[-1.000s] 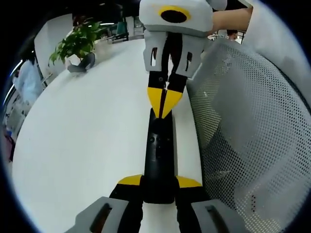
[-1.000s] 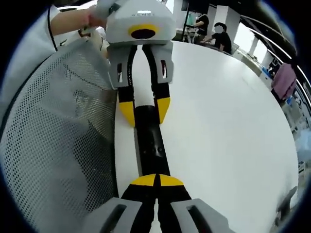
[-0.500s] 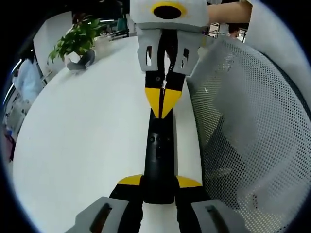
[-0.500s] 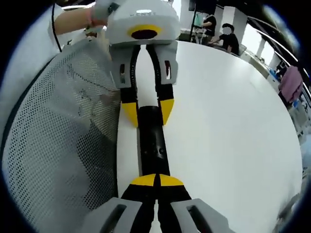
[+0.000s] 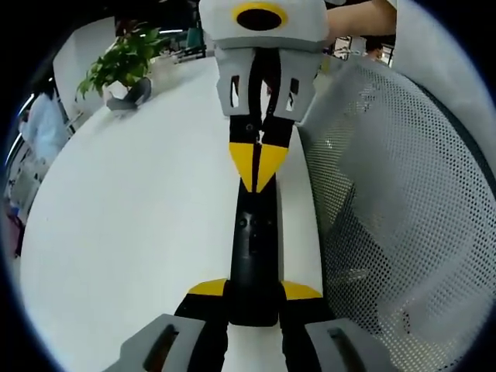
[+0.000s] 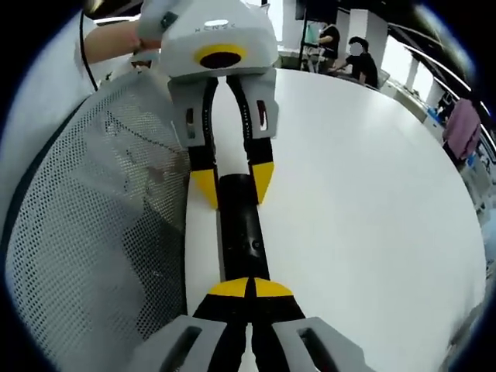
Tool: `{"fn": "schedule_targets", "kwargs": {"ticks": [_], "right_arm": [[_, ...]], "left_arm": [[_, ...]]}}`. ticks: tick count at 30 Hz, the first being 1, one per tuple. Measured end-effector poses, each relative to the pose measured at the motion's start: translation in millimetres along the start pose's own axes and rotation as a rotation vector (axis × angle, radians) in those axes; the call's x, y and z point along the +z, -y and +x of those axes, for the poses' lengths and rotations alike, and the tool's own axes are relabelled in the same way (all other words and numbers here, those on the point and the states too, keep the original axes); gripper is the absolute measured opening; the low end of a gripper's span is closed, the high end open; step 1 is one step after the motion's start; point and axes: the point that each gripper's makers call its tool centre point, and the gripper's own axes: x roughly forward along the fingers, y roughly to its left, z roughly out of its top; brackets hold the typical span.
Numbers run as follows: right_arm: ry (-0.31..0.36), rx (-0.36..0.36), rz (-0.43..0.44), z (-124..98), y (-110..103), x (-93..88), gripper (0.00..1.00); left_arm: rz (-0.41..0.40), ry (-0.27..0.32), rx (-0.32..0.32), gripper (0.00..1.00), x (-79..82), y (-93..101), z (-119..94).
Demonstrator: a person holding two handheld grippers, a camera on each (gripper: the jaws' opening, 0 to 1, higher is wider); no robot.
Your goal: Press the specified remote control buttons in sequence, fully releasing each button before pressing the next.
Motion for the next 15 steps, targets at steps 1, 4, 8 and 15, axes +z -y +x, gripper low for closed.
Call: {"fn": "schedule_targets", "kwargs": {"ticks": [1,4,8,15], "right_arm": [[0.011,-0.003,0.016,-0.1,0.3,0.0,0.00],[0.048,-0.021,0.059,-1.6,0.8,-0.8,0.00],[0.049,-0.041,0.045,0.1,-0.6,1.9,0.00],[0.033,-0.044,0.018,2.0,-2.7,5.1,0.00]], "left_arm": [[0.000,0.001,0.000,0.24,-0.1,0.0,-0.2],[-0.003,0.007,0.001,0.24,-0.4,0.0,-0.6],[-0.001,0.007,0.001,0.24,-0.1,0.0,-1.1],[-0.003,0.012,0.003,0.24,-0.4,0.2,-1.4]]}}
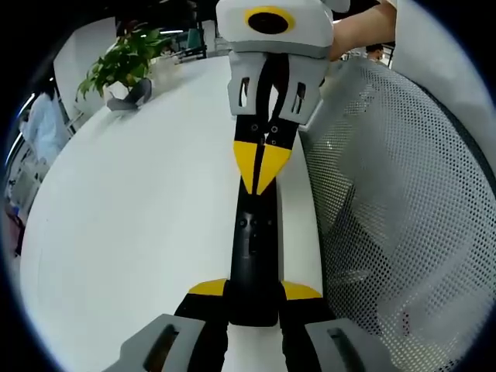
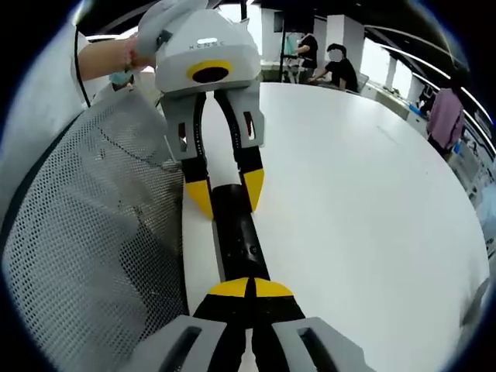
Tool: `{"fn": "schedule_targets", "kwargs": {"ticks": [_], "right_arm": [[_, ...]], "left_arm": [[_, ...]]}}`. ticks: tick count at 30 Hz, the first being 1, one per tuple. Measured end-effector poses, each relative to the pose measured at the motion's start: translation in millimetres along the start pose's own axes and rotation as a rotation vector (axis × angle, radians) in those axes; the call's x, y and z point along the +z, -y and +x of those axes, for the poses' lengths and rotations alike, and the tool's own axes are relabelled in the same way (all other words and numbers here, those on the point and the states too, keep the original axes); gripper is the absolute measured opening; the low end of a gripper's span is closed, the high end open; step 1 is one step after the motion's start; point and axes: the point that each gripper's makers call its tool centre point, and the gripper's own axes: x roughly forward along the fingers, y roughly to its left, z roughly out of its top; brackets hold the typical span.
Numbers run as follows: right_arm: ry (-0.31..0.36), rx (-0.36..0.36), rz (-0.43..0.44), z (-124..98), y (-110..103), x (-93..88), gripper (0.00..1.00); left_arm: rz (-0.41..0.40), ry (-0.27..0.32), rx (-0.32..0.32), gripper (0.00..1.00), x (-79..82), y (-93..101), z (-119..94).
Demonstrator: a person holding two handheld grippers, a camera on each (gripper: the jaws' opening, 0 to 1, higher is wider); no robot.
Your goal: Press the specified remote control buttons in sequence, fully releasing each button before pressing the next.
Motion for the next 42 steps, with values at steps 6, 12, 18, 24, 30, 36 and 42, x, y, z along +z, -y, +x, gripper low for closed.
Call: {"fn": "schedule_targets", "kwargs": {"ticks": [6,12,18,24,30,36,42], "right_arm": [[-0.006,-0.009,0.006,0.1,0.3,0.1,0.00],[0.001,-0.023,0.009,-0.4,0.2,0.5,0.00],[-0.020,-0.002,-0.013,-0.3,-0.6,0.3,0.00],[-0.040,0.009,-0.059,2.6,-3.7,2.8,0.00],[-0.080,0.000,-0.105,4.0,-3.1,2.9,0.00],[-0.142,-0.002,-0.159,5.9,-1.4,3.1,0.00],[-0.093,0.031,-0.072,3.5,-0.5,3.2,0.00]], "left_arm": [[0.001,0.019,0.000,0.24,0.2,0.1,-0.6],[-0.005,0.033,0.003,0.24,0.7,-0.1,-0.6],[-0.008,0.036,0.003,0.24,0.8,-0.4,-0.6],[-0.009,0.039,0.007,0.24,0.7,-0.2,-0.6],[-0.006,0.037,0.007,0.24,0.6,-0.4,-0.2],[0.001,0.027,0.005,0.24,0.8,-0.2,0.2],[-0.006,0.037,0.008,0.24,0.5,-0.3,0.2]]}}
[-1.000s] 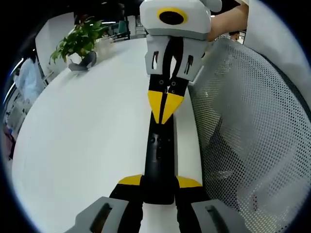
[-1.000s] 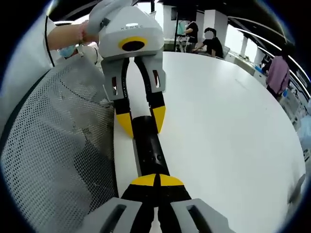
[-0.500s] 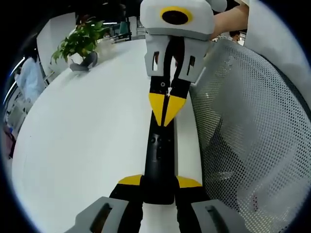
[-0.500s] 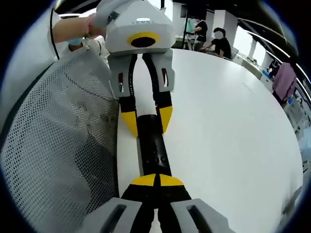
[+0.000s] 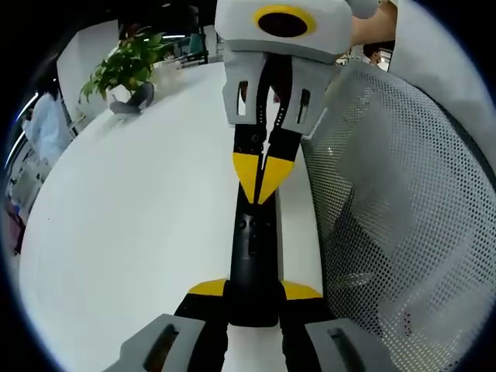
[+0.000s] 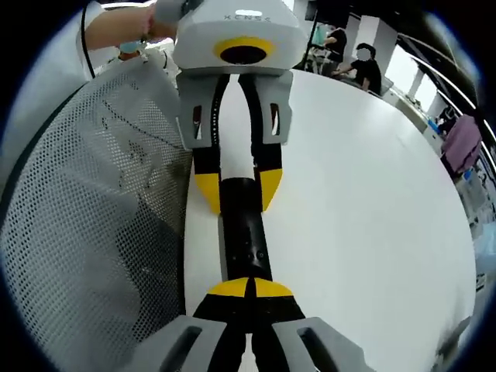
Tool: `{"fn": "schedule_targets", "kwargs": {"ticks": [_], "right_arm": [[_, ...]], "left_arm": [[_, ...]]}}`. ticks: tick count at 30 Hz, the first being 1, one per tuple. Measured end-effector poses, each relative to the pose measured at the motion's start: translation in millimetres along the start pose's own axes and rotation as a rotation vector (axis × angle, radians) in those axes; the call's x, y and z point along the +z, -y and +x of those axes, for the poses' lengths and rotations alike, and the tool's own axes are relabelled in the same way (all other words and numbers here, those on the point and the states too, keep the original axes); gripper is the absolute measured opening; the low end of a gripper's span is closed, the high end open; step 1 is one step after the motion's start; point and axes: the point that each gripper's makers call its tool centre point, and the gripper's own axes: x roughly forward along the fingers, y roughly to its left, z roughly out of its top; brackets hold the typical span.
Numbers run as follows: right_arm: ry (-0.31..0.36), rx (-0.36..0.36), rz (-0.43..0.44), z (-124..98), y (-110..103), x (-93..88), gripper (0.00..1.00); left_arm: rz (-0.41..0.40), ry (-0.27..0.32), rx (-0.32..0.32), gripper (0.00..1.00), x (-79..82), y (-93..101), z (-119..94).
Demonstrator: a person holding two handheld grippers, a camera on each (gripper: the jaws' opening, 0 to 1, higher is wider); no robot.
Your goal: Press the specified remote control buttons in sequence, fully releasing each button before pressing the next.
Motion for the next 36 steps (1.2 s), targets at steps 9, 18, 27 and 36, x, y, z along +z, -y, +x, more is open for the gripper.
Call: {"fn": "schedule_targets", "kwargs": {"ticks": [9,18,27,36], "right_arm": [[-0.032,0.002,-0.098,7.7,-3.7,5.0,0.00],[-0.053,-0.007,-0.196,6.6,-3.1,6.9,0.00],[-0.014,0.070,-0.109,2.3,-2.4,6.9,0.00],[-0.043,0.064,-0.134,0.6,-2.9,1.7,0.04]], "left_arm": [[-0.005,0.011,0.004,0.24,0.4,-0.1,-0.1],[0.004,0.031,0.002,0.24,0.9,0.1,-0.4],[0.005,0.034,0.002,0.24,1.4,0.3,-0.1],[-0.002,0.039,0.005,0.24,2.0,0.2,-0.1]]}}
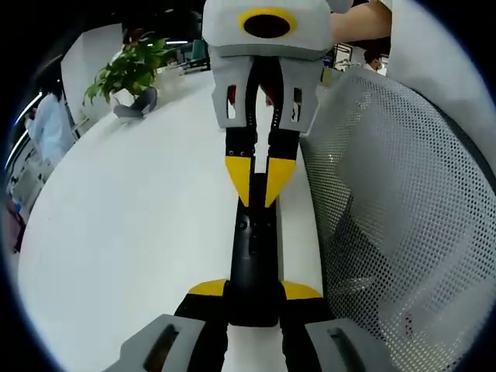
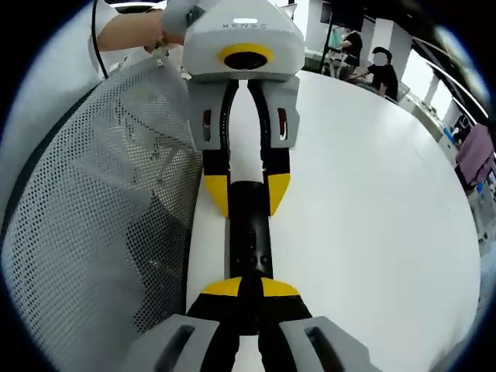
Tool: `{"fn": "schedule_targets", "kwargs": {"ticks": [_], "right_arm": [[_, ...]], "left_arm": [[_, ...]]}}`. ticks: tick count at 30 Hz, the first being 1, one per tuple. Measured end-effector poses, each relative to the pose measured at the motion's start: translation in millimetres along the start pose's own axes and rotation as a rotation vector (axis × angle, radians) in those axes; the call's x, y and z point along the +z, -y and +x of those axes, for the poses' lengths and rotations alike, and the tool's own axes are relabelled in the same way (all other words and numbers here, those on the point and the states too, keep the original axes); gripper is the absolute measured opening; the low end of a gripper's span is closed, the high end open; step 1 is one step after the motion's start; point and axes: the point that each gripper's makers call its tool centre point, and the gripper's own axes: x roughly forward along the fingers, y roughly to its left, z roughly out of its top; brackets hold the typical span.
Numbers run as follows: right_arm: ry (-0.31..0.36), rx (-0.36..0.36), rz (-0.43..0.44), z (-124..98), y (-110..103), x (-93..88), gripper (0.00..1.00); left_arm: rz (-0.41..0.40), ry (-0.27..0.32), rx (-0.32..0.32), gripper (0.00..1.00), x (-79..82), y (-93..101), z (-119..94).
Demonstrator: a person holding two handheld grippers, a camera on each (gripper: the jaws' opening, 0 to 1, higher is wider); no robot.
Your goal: Press the specified remote control buttons in sequence, fully releasing each button before pressing the next.
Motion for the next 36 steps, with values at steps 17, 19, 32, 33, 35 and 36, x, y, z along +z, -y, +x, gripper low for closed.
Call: {"fn": "schedule_targets", "kwargs": {"ticks": [17,19,32,33,35,36], "right_arm": [[-0.031,0.029,-0.049,0.2,2.4,0.4,0.06],[-0.037,0.038,-0.045,0.9,2.2,0.8,0.06],[0.006,0.077,0.002,2.0,0.9,1.9,0.06],[0.015,0.075,-0.025,0.9,2.5,-0.1,0.06],[0.043,0.059,0.019,0.4,1.1,0.9,0.06],[0.040,0.051,0.026,0.3,1.1,0.8,0.06]], "left_arm": [[-0.001,0.017,0.000,0.24,1.1,0.1,-0.5],[0.002,0.014,-0.001,0.24,1.3,0.1,-0.2],[0.003,-0.007,-0.001,0.24,0.3,0.1,-0.3],[0.002,-0.006,-0.001,0.24,0.2,0.1,-0.3],[0.000,0.000,0.000,0.24,0.1,0.1,-0.4],[0.000,0.000,0.000,0.24,-0.1,0.1,-0.3]]}}
